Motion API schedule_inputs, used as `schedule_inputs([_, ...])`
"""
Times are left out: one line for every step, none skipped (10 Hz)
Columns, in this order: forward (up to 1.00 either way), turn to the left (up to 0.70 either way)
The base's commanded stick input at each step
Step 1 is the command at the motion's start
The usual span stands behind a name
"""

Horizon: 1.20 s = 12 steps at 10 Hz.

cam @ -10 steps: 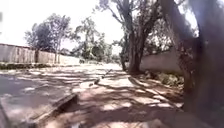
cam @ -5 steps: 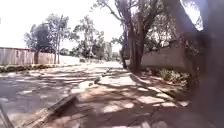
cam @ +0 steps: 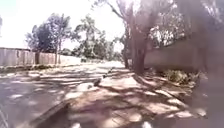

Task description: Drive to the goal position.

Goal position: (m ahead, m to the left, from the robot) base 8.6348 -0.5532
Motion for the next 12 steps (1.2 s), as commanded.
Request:
schedule_inputs([0.7, 0.0])
schedule_inputs([0.7, -0.05])
schedule_inputs([0.7, -0.14])
schedule_inputs([0.7, -0.23])
schedule_inputs([0.7, -0.32])
schedule_inputs([0.7, -0.35])
schedule_inputs([0.7, -0.35])
schedule_inputs([0.7, -0.35])
schedule_inputs([0.7, -0.35])
schedule_inputs([0.7, -0.34])
schedule_inputs([0.7, -0.25])
schedule_inputs([0.7, -0.17])
